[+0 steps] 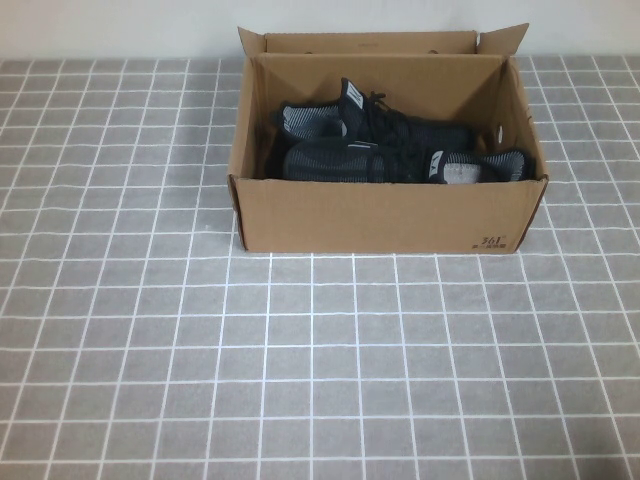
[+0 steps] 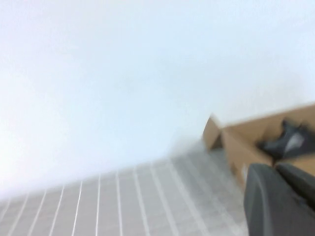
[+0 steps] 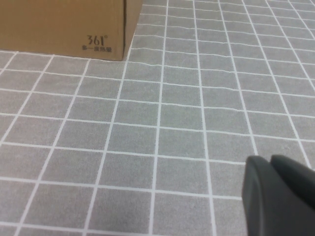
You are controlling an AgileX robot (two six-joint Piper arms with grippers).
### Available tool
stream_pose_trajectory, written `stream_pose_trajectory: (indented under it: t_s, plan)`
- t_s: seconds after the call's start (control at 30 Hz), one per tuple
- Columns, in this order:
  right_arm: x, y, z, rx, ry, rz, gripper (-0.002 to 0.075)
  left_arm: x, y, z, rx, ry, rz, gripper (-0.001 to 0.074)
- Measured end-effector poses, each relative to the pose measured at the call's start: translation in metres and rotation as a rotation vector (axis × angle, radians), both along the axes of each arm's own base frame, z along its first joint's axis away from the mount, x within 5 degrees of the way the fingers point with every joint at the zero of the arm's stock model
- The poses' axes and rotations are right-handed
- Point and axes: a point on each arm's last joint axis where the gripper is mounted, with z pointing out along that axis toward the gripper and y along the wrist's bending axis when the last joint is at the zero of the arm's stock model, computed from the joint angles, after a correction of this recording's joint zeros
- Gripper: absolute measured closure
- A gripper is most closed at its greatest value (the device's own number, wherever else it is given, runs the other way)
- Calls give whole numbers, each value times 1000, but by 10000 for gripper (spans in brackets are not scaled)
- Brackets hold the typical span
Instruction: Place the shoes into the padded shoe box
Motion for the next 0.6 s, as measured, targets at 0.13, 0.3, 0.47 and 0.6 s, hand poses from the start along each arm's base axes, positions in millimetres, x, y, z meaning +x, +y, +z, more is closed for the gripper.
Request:
stream_pose_trajectory:
  t_s: [0.13,0.3,0.47,0.6]
  plan:
    - [0,0,0,2,1,0,732,12,0,-56,15,94,45,738]
    - [0,0,0,2,1,0,732,19,-1,-105,-1,290,46,738]
    - [0,0,0,2,1,0,733,17,-2,-124,2,431,37,738]
    - [0,0,0,2,1,0,732,16,-3,-124,-51,449,33,738]
